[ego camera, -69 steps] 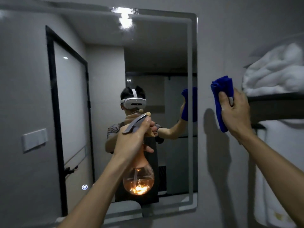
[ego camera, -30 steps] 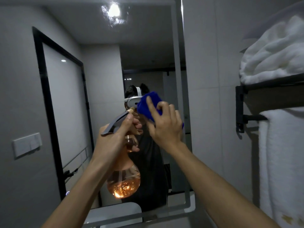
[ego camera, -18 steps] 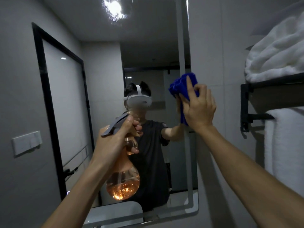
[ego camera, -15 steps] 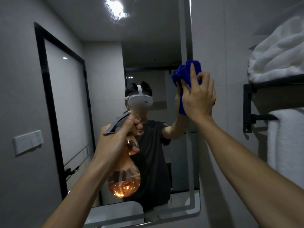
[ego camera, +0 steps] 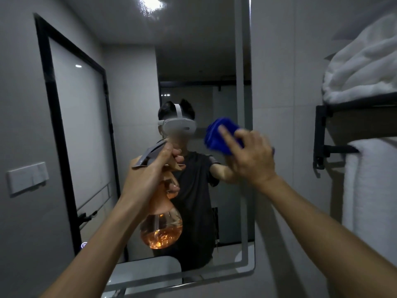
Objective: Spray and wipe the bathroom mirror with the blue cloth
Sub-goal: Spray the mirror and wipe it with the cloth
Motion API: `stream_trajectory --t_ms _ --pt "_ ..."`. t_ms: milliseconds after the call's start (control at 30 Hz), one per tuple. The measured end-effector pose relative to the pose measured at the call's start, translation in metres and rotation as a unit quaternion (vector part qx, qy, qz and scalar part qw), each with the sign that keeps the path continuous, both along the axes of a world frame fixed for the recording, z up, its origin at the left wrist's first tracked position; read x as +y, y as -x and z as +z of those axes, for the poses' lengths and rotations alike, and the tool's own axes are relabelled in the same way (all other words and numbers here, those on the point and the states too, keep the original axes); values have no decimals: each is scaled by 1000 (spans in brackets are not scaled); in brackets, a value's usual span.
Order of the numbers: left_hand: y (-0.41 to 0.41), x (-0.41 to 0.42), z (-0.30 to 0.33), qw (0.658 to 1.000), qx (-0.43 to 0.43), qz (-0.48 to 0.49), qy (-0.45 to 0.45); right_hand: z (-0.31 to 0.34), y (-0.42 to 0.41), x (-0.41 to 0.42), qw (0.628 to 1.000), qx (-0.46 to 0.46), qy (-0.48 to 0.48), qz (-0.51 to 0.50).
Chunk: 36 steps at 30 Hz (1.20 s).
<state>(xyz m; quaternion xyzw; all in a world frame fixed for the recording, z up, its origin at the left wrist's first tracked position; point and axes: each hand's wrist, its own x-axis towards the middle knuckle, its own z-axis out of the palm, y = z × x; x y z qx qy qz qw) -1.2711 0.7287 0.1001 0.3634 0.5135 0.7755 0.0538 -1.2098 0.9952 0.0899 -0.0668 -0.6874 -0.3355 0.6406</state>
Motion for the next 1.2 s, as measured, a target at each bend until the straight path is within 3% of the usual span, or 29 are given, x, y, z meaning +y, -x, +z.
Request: stream_trajectory --t_ms 133,233,367,533,633,733,800,967,1200 --pt "3 0 1 1000 7 -6 3 70 -20 12 975 97 198 9" --pt "6 0 4 1000 14 12 -2 100 -11 -4 964 128 232 3" --pt "12 -3 4 999 36 31 -6 84 23 -42 974 120 191 -7" --pt "16 -16 -3 998 45 36 -8 -3 40 -63 1000 -21 4 17" --pt "18 -26 -9 998 46 37 5 -37 35 -65 997 -70 -17 15" --pt "18 -39 -14 997 59 45 9 -29 28 -70 995 -71 32 56" --pt "22 -49 -16 995 74 59 20 -15 22 -76 986 -33 116 119" --pt "37 -72 -20 994 93 52 36 21 1 -83 889 73 378 247" --pt "51 -93 -24 990 75 113 37 37 -12 -95 880 107 398 238"
